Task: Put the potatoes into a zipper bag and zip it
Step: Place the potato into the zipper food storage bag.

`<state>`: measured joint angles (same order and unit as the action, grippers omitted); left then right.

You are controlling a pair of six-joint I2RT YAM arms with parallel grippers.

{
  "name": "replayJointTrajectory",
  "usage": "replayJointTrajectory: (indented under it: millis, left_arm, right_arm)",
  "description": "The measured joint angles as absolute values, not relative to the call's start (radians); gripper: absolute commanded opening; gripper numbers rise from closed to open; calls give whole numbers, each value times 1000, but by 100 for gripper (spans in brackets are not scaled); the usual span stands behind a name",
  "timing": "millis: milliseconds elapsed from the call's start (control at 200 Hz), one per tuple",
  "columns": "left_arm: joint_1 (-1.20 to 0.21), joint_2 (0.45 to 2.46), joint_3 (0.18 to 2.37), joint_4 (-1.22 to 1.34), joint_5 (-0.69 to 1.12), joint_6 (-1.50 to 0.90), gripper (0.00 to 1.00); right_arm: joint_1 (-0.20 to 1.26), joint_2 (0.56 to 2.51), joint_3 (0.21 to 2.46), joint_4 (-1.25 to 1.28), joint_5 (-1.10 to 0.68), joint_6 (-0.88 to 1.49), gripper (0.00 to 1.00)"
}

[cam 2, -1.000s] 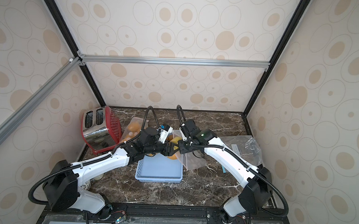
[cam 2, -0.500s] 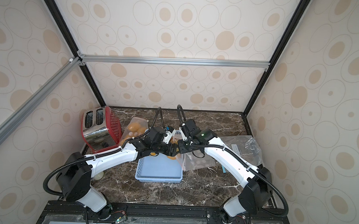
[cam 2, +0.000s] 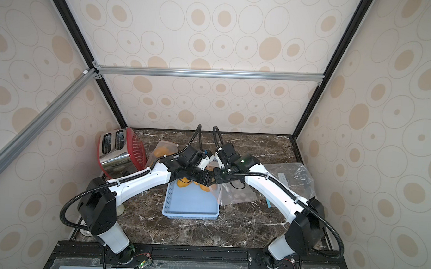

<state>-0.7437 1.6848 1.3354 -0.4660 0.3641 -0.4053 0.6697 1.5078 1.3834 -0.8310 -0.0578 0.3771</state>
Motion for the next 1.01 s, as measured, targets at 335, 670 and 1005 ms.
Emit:
replayJointTrajectory:
  millis: [335,670,1005]
  left_arm:
    - [-741,1685,1396,-554,414,-380,80]
    - [-739,1683,1409,-567,419,-373,80]
    - [-703,1504,1330,-502,365,-394,66]
  right_arm:
    - [645,1514,1383,-789,-115,395,0]
    - [604,1515,1361,-738,-200,419,0]
    - [563,1515,1318,-702,-298,449,0]
